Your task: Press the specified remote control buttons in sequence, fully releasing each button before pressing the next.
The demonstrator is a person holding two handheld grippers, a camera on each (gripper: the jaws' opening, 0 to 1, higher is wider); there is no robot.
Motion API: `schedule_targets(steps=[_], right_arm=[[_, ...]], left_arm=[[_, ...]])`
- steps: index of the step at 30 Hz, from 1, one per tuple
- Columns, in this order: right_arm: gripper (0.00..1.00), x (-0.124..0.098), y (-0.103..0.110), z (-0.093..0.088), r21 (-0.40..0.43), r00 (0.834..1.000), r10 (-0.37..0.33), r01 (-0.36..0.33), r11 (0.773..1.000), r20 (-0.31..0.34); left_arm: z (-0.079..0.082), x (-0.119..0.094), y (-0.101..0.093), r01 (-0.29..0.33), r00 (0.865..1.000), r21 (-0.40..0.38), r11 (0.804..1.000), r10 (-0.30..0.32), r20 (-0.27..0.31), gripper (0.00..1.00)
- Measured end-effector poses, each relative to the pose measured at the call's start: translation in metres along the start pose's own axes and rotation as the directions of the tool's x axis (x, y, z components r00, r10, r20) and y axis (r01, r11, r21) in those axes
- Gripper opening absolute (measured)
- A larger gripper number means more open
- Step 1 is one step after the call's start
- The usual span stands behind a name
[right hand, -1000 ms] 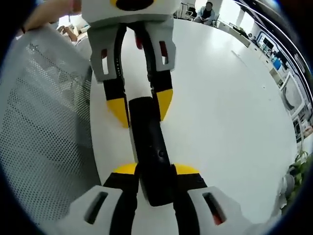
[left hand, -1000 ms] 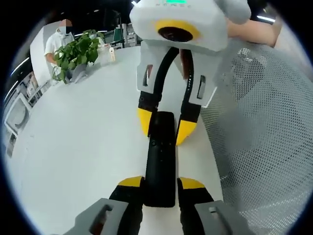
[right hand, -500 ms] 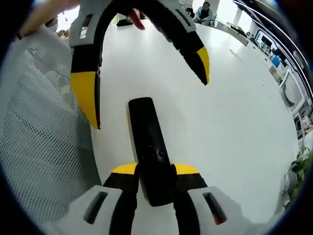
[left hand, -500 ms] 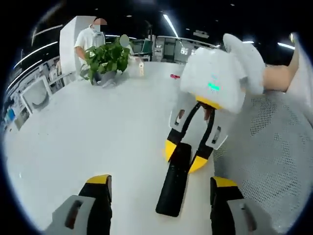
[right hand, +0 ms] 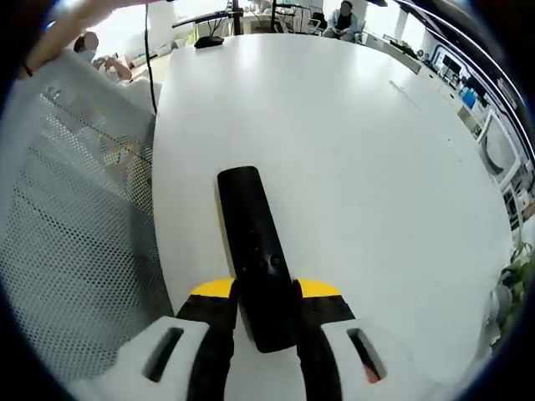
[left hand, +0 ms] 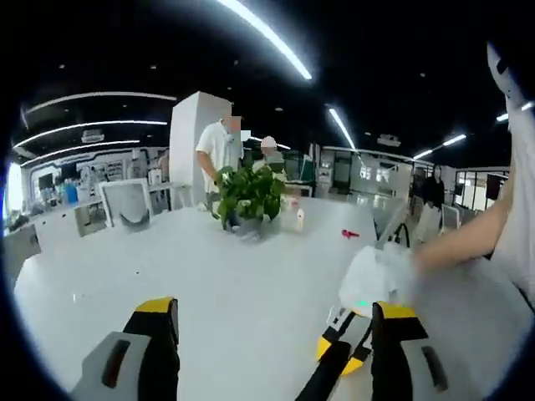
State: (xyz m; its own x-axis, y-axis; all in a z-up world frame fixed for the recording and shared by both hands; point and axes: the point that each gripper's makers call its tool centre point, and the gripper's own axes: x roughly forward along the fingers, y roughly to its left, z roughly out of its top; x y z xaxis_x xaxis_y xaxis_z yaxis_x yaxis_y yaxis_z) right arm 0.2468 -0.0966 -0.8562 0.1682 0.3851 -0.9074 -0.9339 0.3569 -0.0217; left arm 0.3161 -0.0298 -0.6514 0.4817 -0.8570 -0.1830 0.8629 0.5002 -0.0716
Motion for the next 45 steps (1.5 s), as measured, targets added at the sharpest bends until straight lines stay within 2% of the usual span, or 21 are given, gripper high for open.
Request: schedule_targets(steps=[3,4,5,9,13,15,17,18,21,24,25,27,29,30,31,32,36,39,45], right_arm=[[0.27,0.0,0.0,0.0,0.0,1.0,0.0,0.0,1.0,0.0],[0.27,0.0,0.0,0.0,0.0,1.0,0.0,0.0,1.0,0.0],[0.27,0.0,0.0,0.0,0.0,1.0,0.0,0.0,1.0,0.0],[0.27,0.0,0.0,0.0,0.003,1.0,0.0,0.0,1.0,0.001],[0.27,0.0,0.0,0.0,0.01,1.0,0.001,-0.001,1.0,0.005],[0.27,0.0,0.0,0.0,0.017,1.0,0.002,-0.002,1.0,0.007],[0.27,0.0,0.0,0.0,0.018,1.0,0.002,-0.002,1.0,0.009],[0.27,0.0,0.0,0.0,0.019,1.0,0.002,-0.003,1.0,0.01],[0.27,0.0,0.0,0.0,0.026,1.0,0.002,-0.003,1.0,0.018],[0.27,0.0,0.0,0.0,0.032,1.0,0.001,-0.002,0.999,0.025],[0.27,0.0,0.0,0.001,0.034,1.0,0.001,-0.001,0.999,0.024],[0.27,0.001,0.0,0.001,0.039,1.0,-0.004,0.003,0.999,0.022],[0.27,0.0,0.0,0.001,0.046,1.0,-0.006,0.005,0.999,0.025],[0.27,0.0,0.0,0.001,0.049,1.0,-0.006,0.004,0.999,0.028],[0.27,0.0,0.0,0.001,0.055,0.999,-0.006,0.004,0.998,0.032],[0.27,0.0,0.0,0.001,0.058,0.999,-0.006,0.004,0.998,0.034],[0.27,0.0,0.0,0.002,0.058,1.0,-0.009,0.007,0.998,0.024],[0.27,0.0,0.001,0.002,0.059,1.0,-0.006,0.006,0.998,0.007],[0.26,-0.001,-0.002,0.001,0.038,1.0,0.005,-0.004,0.999,-0.016]], left_arm=[[0.021,-0.018,0.003,-0.029,0.993,-0.072,0.997,0.036,0.111,1.0],[0.027,-0.026,0.004,-0.036,0.987,-0.118,0.992,0.054,0.15,1.0],[0.027,-0.032,0.007,-0.056,0.985,-0.13,0.99,0.077,0.155,1.0],[0.023,-0.056,0.014,-0.172,0.977,-0.069,0.983,0.179,0.114,1.0],[0.023,-0.079,0.008,-0.237,0.964,-0.052,0.97,0.242,0.115,1.0],[0.02,-0.093,0.01,-0.297,0.947,-0.047,0.954,0.301,0.113,1.0],[0.016,-0.103,0.011,-0.344,0.93,-0.076,0.936,0.351,0.106,1.0],[0.014,-0.111,0.013,-0.381,0.915,-0.086,0.921,0.389,0.108,1.0],[0.007,-0.122,0.012,-0.436,0.892,-0.077,0.897,0.442,0.095,1.0],[0.005,-0.123,0.009,-0.43,0.892,-0.097,0.898,0.439,0.105,1.0],[0.0,-0.122,0.008,-0.427,0.893,-0.126,0.895,0.44,0.093,1.0],[-0.007,-0.121,0.005,-0.429,0.893,-0.137,0.893,0.442,0.085,1.0],[-0.014,-0.117,0.003,-0.423,0.901,-0.11,0.899,0.43,0.049,1.0],[-0.018,-0.118,0.004,-0.436,0.898,-0.073,0.897,0.438,0.021,1.0],[-0.017,-0.118,0.006,-0.446,0.894,-0.053,0.894,0.447,0.025,1.0],[-0.014,-0.116,0.005,-0.437,0.898,-0.029,0.899,0.438,0.04,1.0],[-0.017,-0.119,0.008,-0.428,0.902,-0.058,0.902,0.43,0.042,1.0],[-0.017,-0.12,0.008,-0.431,0.901,-0.039,0.902,0.432,0.041,1.0],[-0.017,-0.115,0.002,-0.395,0.918,-0.004,0.919,0.395,0.046,1.0]])
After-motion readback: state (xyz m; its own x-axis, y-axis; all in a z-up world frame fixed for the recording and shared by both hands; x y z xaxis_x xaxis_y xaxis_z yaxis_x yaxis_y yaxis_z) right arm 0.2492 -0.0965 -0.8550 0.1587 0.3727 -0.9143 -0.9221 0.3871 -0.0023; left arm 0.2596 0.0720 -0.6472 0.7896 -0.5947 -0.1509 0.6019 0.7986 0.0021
